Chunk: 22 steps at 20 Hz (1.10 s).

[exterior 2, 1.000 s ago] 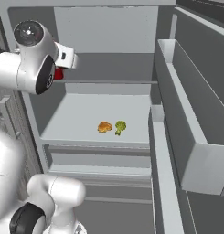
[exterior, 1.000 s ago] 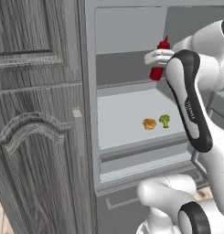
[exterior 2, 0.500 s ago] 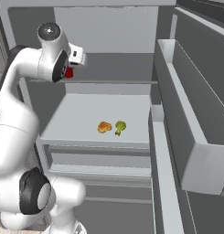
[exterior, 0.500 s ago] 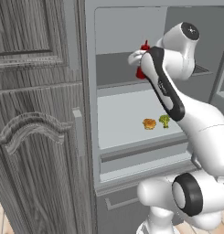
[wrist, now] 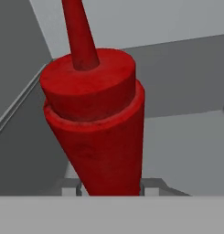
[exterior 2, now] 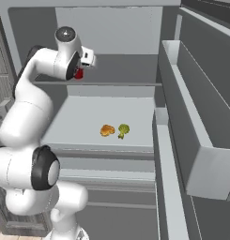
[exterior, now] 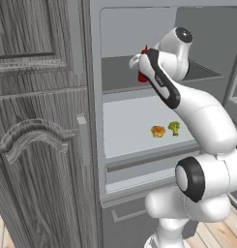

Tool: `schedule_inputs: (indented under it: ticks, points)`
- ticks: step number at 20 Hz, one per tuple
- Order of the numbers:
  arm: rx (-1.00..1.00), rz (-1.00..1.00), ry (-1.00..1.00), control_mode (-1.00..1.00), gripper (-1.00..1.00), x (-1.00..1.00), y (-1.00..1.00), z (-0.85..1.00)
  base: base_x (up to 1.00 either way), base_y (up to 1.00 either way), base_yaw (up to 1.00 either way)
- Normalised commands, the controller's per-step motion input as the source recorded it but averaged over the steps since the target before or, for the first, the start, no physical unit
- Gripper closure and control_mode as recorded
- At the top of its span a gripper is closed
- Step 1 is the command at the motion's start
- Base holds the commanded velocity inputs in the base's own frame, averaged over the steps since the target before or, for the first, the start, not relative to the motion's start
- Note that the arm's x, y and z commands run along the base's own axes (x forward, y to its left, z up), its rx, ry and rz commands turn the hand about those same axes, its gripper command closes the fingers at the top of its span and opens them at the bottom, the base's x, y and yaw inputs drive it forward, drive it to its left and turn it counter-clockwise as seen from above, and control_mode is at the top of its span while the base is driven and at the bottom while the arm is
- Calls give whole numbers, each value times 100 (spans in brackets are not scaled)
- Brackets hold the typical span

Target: Place the mayonnaise and ketchup from the counter to the top shelf of the fridge. If the existing items in the fridge are on the top shelf, move them to other shelves.

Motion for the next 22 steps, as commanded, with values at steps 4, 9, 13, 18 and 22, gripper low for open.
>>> schedule_inputs:
  ticks: [4,9,13,18,22]
  points:
    - [0,0,0,-100,100,42,0,-32,0,0,0]
    - [0,0,0,-100,100,35,0,-18,0,0,0]
    - [1,0,0,-100,-100,20,0,-16,0,0,0]
    - [0,0,0,-100,-100,-1,0,0,0,0,0]
    - [0,0,-3,-100,-100,-25,0,0,0,0,0]
